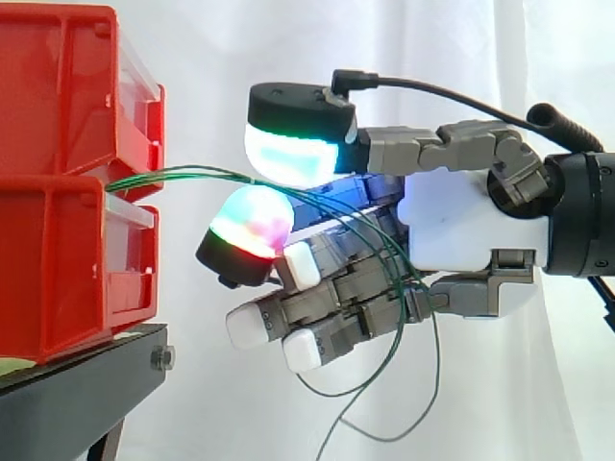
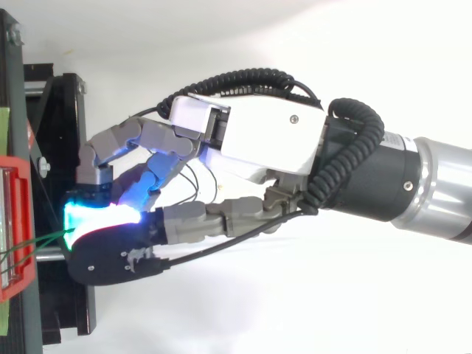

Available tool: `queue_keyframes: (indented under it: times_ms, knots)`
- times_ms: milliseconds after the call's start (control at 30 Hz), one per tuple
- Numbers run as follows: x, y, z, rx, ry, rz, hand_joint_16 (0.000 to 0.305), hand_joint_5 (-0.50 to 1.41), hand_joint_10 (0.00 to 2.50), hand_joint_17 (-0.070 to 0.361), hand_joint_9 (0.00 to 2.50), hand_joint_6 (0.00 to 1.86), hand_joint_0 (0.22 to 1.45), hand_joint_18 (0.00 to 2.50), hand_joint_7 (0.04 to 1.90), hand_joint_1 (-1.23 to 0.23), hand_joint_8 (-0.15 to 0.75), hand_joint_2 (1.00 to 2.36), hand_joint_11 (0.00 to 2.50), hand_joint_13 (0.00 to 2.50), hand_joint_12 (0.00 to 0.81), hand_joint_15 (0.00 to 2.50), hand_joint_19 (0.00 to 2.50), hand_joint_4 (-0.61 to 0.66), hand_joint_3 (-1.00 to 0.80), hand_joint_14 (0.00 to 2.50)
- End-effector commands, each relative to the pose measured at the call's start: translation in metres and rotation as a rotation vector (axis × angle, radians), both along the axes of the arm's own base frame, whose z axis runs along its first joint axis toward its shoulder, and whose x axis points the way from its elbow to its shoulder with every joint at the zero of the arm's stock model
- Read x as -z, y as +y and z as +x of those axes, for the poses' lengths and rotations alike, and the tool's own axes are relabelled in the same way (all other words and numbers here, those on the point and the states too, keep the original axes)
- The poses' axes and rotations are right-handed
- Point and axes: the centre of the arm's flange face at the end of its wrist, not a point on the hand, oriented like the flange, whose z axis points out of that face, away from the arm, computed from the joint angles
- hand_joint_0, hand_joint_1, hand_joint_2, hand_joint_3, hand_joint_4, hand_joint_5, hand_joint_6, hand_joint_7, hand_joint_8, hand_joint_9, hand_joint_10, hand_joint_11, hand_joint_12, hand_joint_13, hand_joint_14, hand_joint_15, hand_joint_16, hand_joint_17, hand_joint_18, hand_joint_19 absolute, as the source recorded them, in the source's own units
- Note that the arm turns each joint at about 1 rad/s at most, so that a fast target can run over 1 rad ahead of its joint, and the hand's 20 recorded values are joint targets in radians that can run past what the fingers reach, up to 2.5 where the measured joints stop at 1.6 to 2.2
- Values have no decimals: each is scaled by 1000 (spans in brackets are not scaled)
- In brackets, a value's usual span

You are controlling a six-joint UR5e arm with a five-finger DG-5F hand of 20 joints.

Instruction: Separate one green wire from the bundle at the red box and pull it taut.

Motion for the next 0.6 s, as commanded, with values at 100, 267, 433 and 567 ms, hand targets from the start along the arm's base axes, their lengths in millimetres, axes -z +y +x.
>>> queue_keyframes:
  times_ms: [100,267,433,567]
  knots:
    - [-1,-3,0,1,-2,1,57,-164,15,129,1003,892,570,914,1116,-658,397,1017,731,857,399,350,352,219,-74,11]
    - [-1,-5,0,-8,-2,2,52,-174,17,118,959,893,581,867,1121,-732,364,1021,751,818,376,357,367,190,-109,13]
    - [-5,-4,2,-28,-7,2,49,-182,18,111,936,894,606,837,1114,-789,350,1017,756,797,362,362,368,195,-236,12]
    - [-6,-5,2,-28,-9,2,49,-178,18,111,954,895,601,840,1112,-791,349,1007,762,800,359,356,368,226,-418,14]
